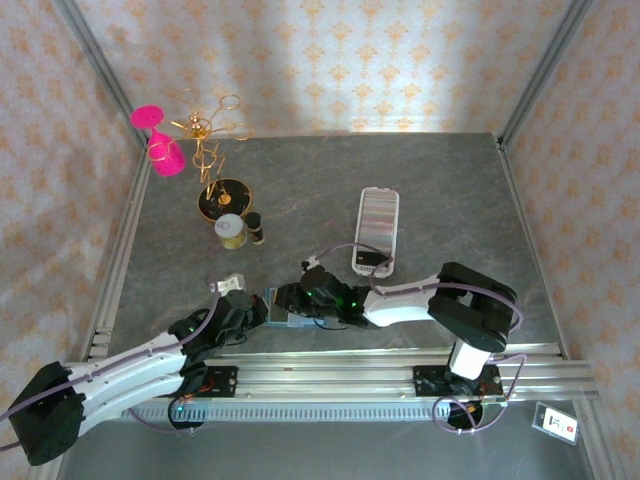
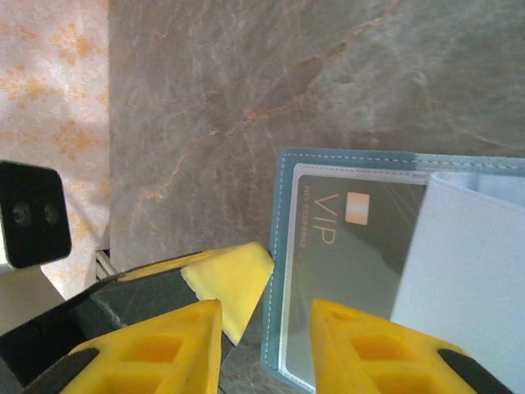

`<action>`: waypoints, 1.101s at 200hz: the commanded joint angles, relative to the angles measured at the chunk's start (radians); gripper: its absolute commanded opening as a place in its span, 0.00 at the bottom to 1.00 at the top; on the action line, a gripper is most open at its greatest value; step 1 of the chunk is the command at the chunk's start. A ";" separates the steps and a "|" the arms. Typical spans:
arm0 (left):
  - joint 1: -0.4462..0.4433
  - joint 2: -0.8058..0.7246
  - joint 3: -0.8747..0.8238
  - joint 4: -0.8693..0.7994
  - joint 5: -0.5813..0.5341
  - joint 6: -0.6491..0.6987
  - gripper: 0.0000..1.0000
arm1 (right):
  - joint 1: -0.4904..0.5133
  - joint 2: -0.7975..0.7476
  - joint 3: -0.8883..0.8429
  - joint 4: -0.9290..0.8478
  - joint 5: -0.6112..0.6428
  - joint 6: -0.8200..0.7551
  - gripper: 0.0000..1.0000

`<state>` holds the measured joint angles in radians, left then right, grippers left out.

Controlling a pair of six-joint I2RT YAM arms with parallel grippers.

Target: Put the credit cards into the card holder

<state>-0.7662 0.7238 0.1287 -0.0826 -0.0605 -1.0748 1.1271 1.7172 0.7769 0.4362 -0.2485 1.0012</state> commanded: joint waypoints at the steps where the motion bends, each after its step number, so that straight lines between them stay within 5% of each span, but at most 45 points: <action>1: -0.010 -0.055 -0.004 -0.104 -0.110 -0.026 0.05 | 0.008 0.043 0.065 0.035 -0.007 -0.021 0.33; 35: -0.011 -0.114 -0.026 -0.118 -0.113 -0.036 0.19 | 0.008 0.107 0.127 0.065 -0.040 -0.024 0.33; 71: -0.011 -0.164 -0.027 -0.178 -0.157 -0.041 0.20 | 0.008 0.123 0.175 0.036 -0.032 -0.046 0.33; 108: -0.011 -0.173 -0.029 -0.172 -0.145 -0.014 0.20 | 0.008 0.020 0.146 -0.184 0.117 -0.106 0.37; 153: -0.009 -0.089 -0.017 -0.079 -0.086 0.042 0.23 | 0.008 -0.074 0.066 -0.404 0.241 -0.127 0.42; 220: -0.007 0.072 -0.007 0.044 -0.017 0.072 0.22 | 0.008 -0.038 0.057 -0.484 0.239 -0.119 0.47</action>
<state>-0.7662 0.7647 0.1135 -0.1013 -0.1131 -1.0290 1.1278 1.6558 0.8291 0.0162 -0.0551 0.8921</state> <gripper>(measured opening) 0.222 0.470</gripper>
